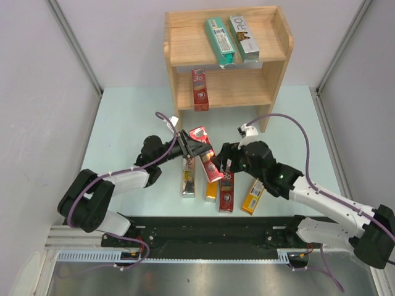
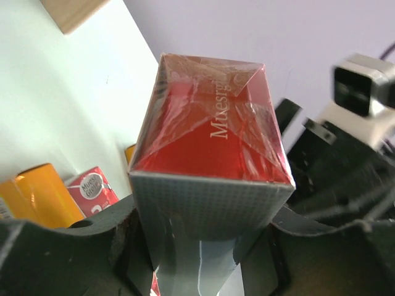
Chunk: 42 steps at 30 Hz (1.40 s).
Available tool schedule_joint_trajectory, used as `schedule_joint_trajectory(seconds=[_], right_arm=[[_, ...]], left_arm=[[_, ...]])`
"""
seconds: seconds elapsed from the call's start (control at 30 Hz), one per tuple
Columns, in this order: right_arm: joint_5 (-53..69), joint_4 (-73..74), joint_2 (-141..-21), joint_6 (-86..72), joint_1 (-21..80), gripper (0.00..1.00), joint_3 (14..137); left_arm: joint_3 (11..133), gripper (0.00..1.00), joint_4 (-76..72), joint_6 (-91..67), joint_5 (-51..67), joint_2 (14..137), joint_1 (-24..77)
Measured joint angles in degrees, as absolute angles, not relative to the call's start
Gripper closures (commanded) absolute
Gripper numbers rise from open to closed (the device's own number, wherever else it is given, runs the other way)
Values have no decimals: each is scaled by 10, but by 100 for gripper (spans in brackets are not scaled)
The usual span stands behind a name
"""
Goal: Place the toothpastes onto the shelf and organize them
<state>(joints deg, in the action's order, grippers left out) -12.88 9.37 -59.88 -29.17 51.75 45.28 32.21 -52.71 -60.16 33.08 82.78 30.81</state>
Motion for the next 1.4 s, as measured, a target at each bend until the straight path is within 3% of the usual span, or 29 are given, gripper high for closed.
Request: schedule_joint_trajectory(seconds=[0.2,0.47,0.9,1.23,1.4], right_arm=[[82,7,-596,-322,387,15,427],[277,-85,-597,-326,374,15,399],[299,-90,-582,-318,361,17,359],[320,-177,-580,-360,348,18,329],[328,-217,-582,-379,346,34,326]], left_arm=[[324,48,-528,-600,376,815,277],[370,47,-539,-606,414,815,267],[432,48,-655,-694,446,848,262],[432,48,-716,-755,458,882,261],[432,47,-723,-767,465,886,261]])
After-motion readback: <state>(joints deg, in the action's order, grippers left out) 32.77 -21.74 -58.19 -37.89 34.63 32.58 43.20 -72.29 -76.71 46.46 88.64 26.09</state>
